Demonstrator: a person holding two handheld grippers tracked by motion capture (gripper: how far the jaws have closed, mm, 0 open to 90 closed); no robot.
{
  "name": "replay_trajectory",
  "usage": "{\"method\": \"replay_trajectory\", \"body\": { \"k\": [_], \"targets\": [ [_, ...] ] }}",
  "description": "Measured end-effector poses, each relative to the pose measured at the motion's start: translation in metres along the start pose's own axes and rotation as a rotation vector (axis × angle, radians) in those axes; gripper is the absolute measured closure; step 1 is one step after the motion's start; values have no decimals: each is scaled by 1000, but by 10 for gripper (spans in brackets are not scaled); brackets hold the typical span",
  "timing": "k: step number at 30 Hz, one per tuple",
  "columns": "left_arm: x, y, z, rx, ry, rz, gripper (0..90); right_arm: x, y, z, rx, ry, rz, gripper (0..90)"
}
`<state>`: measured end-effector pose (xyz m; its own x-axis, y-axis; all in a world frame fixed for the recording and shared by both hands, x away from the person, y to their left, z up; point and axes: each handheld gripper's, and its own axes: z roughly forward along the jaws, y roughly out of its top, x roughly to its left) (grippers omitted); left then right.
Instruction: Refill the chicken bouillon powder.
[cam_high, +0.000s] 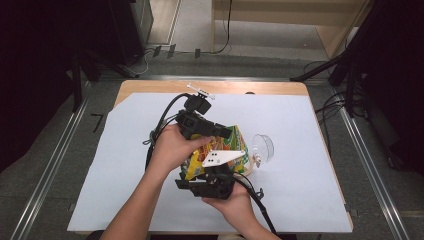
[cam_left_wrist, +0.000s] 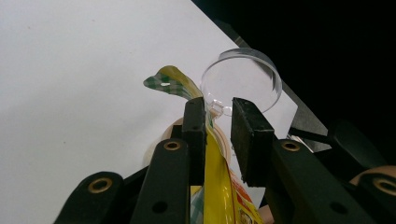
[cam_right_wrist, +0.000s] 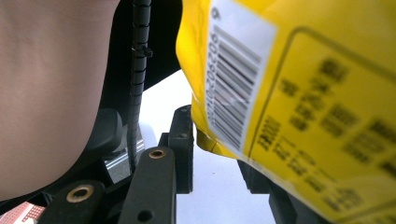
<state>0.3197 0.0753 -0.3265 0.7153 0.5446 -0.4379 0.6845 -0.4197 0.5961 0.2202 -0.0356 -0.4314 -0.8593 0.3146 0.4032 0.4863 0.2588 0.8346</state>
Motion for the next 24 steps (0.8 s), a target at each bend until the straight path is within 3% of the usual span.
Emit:
{"method": "replay_trajectory", "body": {
  "k": [17, 24],
  "targets": [
    [11, 11, -6, -11, 11, -6, 759, -9, 13, 6, -2, 5, 0, 697],
    [12, 6, -5, -24, 20, 1, 761, -10, 10, 10, 2, 8, 4, 701]
  ]
}}
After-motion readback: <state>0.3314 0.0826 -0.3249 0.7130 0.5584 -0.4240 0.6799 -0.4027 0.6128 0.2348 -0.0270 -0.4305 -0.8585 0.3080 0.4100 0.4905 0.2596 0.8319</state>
